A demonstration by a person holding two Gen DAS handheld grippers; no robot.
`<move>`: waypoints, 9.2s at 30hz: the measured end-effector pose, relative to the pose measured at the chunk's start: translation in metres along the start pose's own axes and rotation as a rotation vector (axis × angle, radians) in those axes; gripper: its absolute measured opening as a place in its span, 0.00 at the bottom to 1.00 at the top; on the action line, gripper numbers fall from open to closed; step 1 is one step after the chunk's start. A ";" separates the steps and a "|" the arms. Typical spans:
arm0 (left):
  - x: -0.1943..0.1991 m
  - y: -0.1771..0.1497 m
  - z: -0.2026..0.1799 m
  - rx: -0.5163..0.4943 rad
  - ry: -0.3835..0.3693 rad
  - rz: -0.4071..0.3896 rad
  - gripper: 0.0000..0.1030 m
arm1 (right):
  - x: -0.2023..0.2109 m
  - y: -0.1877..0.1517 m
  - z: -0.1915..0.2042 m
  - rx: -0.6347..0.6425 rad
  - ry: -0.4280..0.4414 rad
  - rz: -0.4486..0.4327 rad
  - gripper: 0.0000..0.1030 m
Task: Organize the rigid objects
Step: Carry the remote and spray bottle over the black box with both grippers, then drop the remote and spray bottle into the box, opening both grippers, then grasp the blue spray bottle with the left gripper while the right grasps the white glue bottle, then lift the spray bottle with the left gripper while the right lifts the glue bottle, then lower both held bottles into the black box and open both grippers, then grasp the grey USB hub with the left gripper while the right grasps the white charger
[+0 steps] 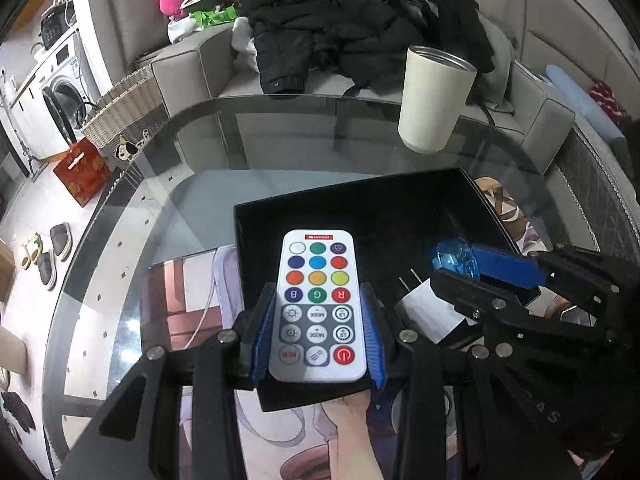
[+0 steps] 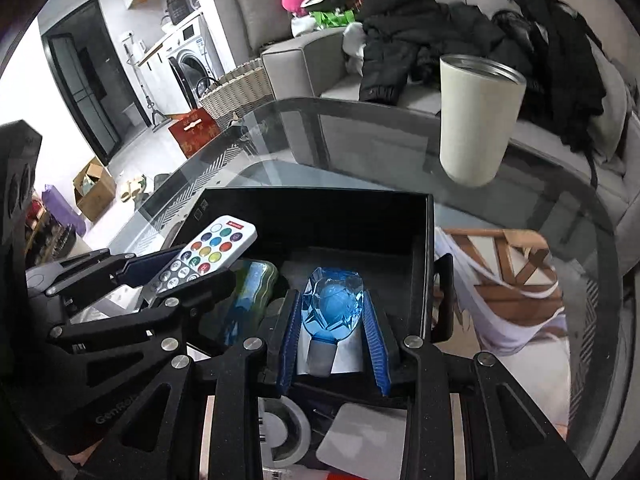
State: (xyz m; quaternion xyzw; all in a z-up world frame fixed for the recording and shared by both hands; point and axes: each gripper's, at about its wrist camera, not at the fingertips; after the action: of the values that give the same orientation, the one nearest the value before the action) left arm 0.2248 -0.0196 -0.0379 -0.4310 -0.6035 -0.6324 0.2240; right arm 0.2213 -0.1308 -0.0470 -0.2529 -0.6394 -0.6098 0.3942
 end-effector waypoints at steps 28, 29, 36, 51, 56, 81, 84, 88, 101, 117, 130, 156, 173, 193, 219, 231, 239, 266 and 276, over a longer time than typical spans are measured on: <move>0.009 -0.002 0.008 0.040 -0.011 -0.039 0.48 | 0.010 -0.001 -0.003 -0.034 0.009 0.010 0.30; 0.010 -0.001 0.008 0.040 -0.011 -0.043 0.49 | 0.011 -0.001 -0.003 -0.033 0.009 0.007 0.30; 0.033 -0.002 0.008 0.053 -0.003 -0.141 0.55 | 0.027 -0.003 -0.001 -0.037 0.011 -0.044 0.30; 0.179 -0.051 -0.004 0.022 0.026 -0.664 0.85 | 0.178 -0.036 0.013 -0.024 -0.032 -0.635 0.91; 0.227 -0.091 -0.013 -0.005 0.049 -0.863 0.98 | 0.233 -0.069 0.017 -0.030 -0.059 -0.855 0.95; 0.110 -0.156 -0.027 -0.149 -0.064 -0.178 0.99 | 0.140 -0.107 0.017 0.123 0.002 -0.354 0.97; 0.095 -0.169 -0.026 -0.152 -0.074 -0.102 0.92 | 0.109 -0.110 0.018 0.130 0.018 -0.256 0.90; 0.079 -0.178 -0.025 -0.171 -0.087 -0.030 0.85 | 0.078 -0.114 0.019 0.147 0.054 -0.152 0.79; 0.060 -0.176 -0.019 -0.147 -0.110 0.038 0.33 | 0.041 -0.135 0.037 0.241 0.103 -0.014 0.67; 0.066 -0.177 -0.022 -0.188 -0.065 0.023 0.58 | 0.045 -0.143 0.033 0.154 0.077 0.125 0.65; 0.062 -0.178 -0.022 -0.167 -0.118 0.055 0.28 | 0.054 -0.160 0.033 0.244 0.013 0.109 0.21; 0.124 -0.144 -0.026 -0.145 -0.098 -0.274 0.28 | 0.119 -0.150 0.030 0.183 0.050 -0.195 0.20; 0.227 -0.152 -0.004 -0.119 -0.049 -0.789 0.29 | 0.241 -0.157 0.049 0.192 0.042 -0.743 0.21; 0.163 -0.043 0.000 -0.069 -0.011 -0.766 0.29 | 0.178 -0.060 0.037 0.113 0.018 -0.744 0.20; 0.058 0.003 0.007 -0.013 0.001 -0.316 0.27 | 0.064 -0.002 0.016 0.035 -0.048 -0.277 0.20; 0.001 0.000 -0.002 -0.028 0.020 -0.049 0.24 | 0.003 -0.013 0.013 0.060 -0.018 0.000 0.20; 0.002 -0.005 0.001 -0.013 0.003 -0.044 0.24 | 0.004 -0.014 0.010 0.048 -0.007 0.004 0.20; 0.051 -0.075 -0.051 -0.237 -0.073 0.011 0.58 | 0.071 -0.057 -0.028 0.114 0.065 0.015 0.50; 0.029 -0.084 -0.070 -0.317 -0.109 0.039 0.79 | 0.024 -0.067 -0.039 0.118 0.087 0.087 0.50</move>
State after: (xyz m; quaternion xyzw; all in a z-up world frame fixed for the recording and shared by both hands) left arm 0.1225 -0.0654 -0.0554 -0.5063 -0.4988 -0.6909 0.1325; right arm 0.1621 -0.1810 -0.0686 -0.2301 -0.6449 -0.5639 0.4617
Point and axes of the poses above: each gripper's, at about its wrist camera, not at the fingertips, and x roughly against the way its jaws point, z to its left, y to its top, and after that the axes turned 5 degrees about -y, right-handed
